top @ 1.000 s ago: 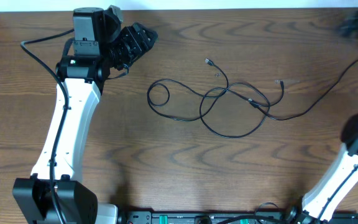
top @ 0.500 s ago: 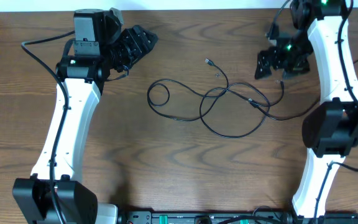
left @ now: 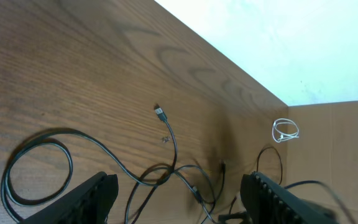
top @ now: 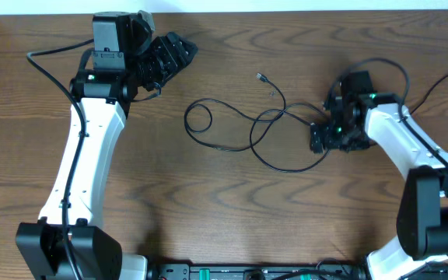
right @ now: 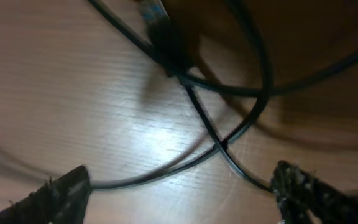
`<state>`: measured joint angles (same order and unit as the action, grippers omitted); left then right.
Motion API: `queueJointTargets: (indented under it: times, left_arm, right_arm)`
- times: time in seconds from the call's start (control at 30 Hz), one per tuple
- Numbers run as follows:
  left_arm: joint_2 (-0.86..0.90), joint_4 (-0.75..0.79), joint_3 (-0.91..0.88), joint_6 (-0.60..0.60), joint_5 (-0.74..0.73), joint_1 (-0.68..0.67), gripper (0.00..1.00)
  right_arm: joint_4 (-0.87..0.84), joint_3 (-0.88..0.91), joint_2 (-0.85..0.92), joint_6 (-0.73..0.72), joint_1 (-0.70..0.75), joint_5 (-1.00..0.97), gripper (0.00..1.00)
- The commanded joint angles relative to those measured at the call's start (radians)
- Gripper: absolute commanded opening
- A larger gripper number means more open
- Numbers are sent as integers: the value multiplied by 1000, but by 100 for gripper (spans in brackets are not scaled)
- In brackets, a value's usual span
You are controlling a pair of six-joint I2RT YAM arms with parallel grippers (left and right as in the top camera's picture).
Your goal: Untangle cables
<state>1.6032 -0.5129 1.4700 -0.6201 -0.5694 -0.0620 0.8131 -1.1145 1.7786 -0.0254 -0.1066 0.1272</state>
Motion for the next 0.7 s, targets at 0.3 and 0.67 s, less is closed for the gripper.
queueJointTargets:
  times: [0.3, 0.67]
  left_arm:
    - [7, -1, 6, 22, 6, -1, 69]
    - [7, -2, 6, 22, 6, -1, 69]
  right_arm:
    - [-40, 39, 56, 5, 26, -14, 49]
    - [39, 57, 56, 76, 8, 44, 6]
